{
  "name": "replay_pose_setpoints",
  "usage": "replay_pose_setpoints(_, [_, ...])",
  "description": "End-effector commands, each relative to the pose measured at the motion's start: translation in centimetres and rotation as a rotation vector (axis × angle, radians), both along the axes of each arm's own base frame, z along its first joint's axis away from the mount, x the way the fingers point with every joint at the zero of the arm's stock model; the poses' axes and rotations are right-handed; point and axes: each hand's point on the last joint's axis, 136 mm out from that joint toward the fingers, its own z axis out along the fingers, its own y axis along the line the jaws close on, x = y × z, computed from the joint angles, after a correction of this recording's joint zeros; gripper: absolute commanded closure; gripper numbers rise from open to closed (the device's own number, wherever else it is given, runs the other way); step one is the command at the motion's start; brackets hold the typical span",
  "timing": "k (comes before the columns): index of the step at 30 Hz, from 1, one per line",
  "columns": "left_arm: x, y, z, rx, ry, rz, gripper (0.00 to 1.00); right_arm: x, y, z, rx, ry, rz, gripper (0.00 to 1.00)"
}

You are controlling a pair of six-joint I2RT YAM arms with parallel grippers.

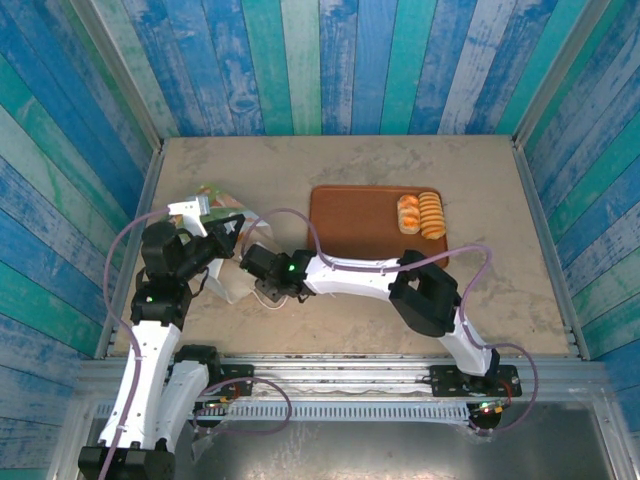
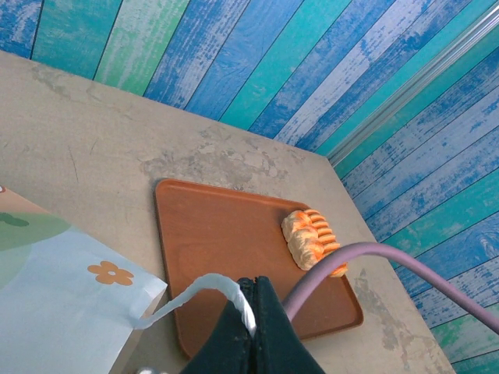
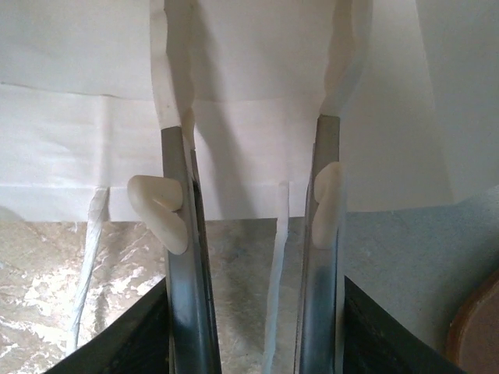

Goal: Take the fake bread out of the paper bag

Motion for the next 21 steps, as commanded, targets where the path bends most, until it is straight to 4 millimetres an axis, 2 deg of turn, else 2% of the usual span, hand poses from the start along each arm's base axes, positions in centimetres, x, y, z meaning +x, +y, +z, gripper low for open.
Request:
replay_pose_setpoints(1, [-0.1,-0.1,1.1,-0.003,-0.047,-0.002,1.0,0.1,1.5,1.4,0.068,0.008,0.04,0.48])
replay_pose_setpoints(6, [-0.1,-0.1,1.3,-0.003,-0.049,-0.004,1.0,0.2,2.5,0.1,0.042,0.022,0.068,0.46])
replay_pose_setpoints(11, [-0.2,-0.1,1.2,0.001,-0.049,-0.005,1.0,0.5,2.7,-0.5,0.034,0.021,0.058,0.46])
replay_pose_setpoints(16, [-0.2,-0.1,1.2,-0.001,-0.049,-0.006,1.0,0.8,2.2,-0.7,0.031,0.021,0.045,0.56])
replay_pose_setpoints(21, [-0.1,0.0,1.1,0.005,-0.048,-0.001,1.0,0.6,1.7,0.1,0.041,0.019,0.04,0.63])
